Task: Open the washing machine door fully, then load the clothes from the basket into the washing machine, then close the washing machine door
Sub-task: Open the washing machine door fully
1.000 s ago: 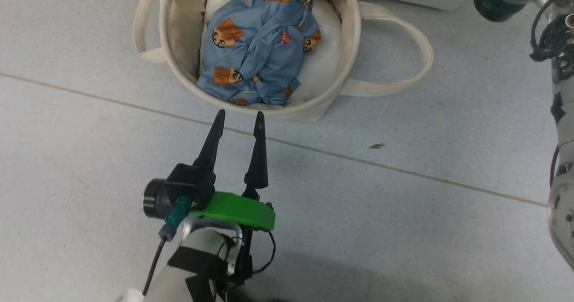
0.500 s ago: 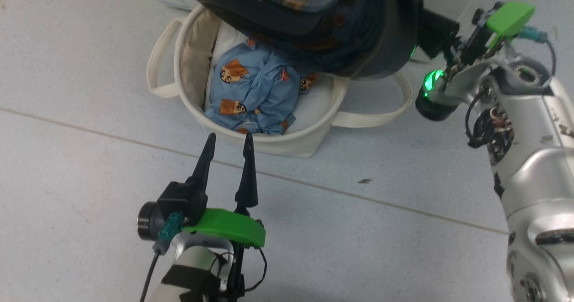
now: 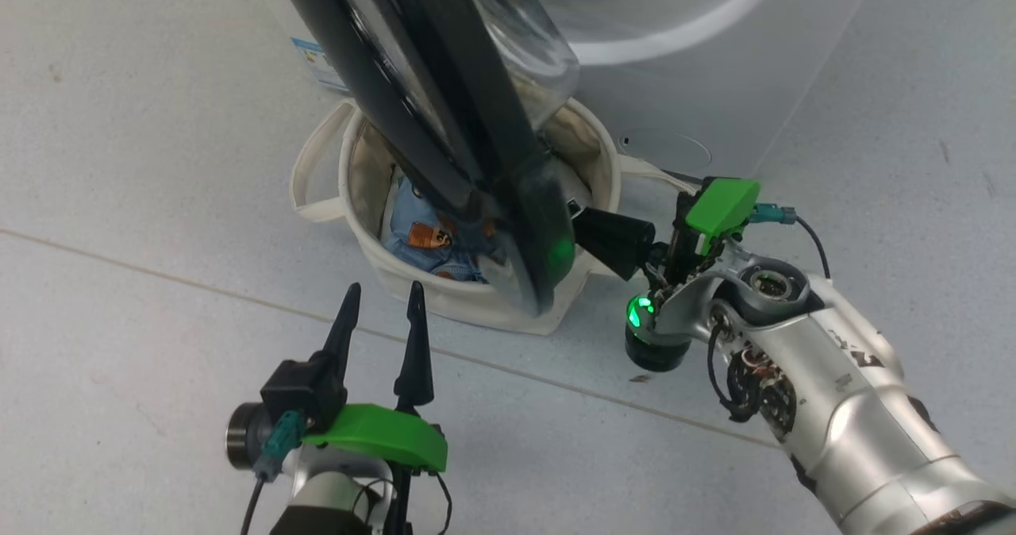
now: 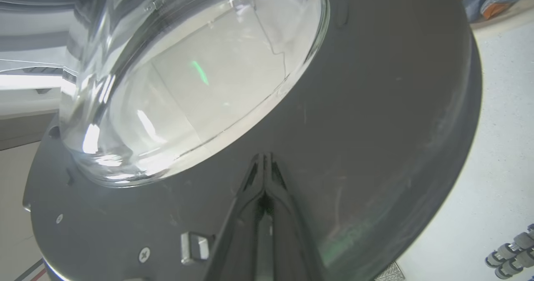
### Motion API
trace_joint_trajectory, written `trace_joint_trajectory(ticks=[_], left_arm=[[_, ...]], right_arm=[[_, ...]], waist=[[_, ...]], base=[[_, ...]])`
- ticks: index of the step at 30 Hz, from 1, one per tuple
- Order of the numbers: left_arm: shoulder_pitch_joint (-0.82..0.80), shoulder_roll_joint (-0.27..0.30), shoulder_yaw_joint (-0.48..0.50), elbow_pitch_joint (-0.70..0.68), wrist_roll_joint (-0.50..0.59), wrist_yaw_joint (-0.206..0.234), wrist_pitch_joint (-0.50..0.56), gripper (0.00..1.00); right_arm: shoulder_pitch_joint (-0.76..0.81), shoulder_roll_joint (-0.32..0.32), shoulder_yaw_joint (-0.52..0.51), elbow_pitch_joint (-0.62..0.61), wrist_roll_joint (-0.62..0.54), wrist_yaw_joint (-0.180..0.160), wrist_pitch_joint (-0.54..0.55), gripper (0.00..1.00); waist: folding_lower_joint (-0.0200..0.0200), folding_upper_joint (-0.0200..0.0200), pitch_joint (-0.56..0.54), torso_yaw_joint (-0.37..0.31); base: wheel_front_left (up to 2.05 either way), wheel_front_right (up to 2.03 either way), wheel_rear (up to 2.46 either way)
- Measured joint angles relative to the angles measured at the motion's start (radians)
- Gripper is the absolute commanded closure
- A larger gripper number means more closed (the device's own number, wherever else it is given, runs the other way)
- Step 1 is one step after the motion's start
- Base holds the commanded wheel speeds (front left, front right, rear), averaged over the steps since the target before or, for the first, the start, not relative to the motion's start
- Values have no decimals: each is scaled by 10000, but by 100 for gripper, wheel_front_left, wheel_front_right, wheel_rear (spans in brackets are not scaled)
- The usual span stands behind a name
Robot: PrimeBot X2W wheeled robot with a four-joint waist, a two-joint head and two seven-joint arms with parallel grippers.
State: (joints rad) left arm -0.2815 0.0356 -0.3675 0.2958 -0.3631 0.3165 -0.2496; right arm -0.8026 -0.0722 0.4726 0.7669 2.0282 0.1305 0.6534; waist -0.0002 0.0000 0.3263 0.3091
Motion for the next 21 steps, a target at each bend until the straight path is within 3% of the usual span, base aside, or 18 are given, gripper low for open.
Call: trace_joint_trajectory(ticks=[6, 8, 14, 18, 21], left_arm=[[248, 4, 307, 73, 96, -96, 0, 0], [376, 2, 370, 119, 119, -121, -2, 0], [593, 8, 650, 370, 303, -366, 0, 0], [713, 12, 988, 476, 374, -545, 0, 0], [1099, 12, 1273, 642, 520, -715, -2, 0]], right_arm=[[88, -2, 761, -82, 339, 0, -963, 100], [84, -48, 1020, -105, -52, 0, -1511, 100], [184, -780, 1572, -1352, -3262, 0, -4583, 100], [534, -1856, 2725, -2389, -7064, 0, -7902, 100], [1006, -2232, 3264, -2251, -9265, 0, -8951, 100]], waist=[[1, 0, -373, 3], [1, 0, -489, -60], [2, 0, -991, -333], [1, 0, -1500, -543], [1, 0, -1943, -741]], base=[[0, 0, 0], [0, 0, 0], [0, 0, 0], [0, 0, 0], [0, 0, 0]])
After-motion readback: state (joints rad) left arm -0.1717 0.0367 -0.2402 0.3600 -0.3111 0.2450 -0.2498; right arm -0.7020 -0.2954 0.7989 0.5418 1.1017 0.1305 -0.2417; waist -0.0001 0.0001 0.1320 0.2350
